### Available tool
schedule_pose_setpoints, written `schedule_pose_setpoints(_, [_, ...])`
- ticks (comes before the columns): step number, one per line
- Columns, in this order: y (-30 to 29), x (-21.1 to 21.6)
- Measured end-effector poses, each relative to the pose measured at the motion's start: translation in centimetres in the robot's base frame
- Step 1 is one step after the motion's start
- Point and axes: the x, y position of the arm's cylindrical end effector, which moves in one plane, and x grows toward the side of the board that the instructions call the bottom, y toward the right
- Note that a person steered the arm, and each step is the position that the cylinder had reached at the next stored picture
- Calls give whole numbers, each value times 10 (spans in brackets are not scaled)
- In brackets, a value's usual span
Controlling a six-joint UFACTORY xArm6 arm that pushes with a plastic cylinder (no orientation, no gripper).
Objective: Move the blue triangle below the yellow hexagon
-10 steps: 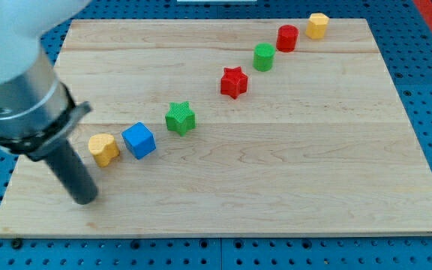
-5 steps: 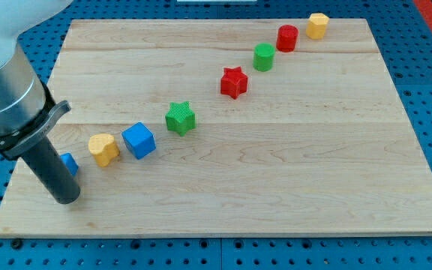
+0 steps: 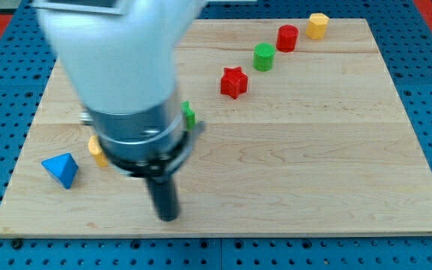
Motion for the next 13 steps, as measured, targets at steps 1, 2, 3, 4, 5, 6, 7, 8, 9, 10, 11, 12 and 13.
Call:
schedule_pose_setpoints(1, [53,0])
schedule_pose_setpoints(2, [86,-6])
schedule_pose_setpoints(3, [113,-6])
schedule_pose_setpoints(4, [166,-6])
schedule_pose_setpoints(5, [186,-6])
schedule_pose_setpoints(6, [195,-7])
schedule_pose_setpoints(7, [199,-7])
schedule_pose_setpoints(8, [205,-7])
schedule_pose_setpoints(9, [205,-7])
schedule_pose_setpoints(10, [195,-9])
schedule_pose_setpoints(11, [178,-9])
schedule_pose_setpoints(12, [166,-9])
schedule_pose_setpoints(13, [153,-9])
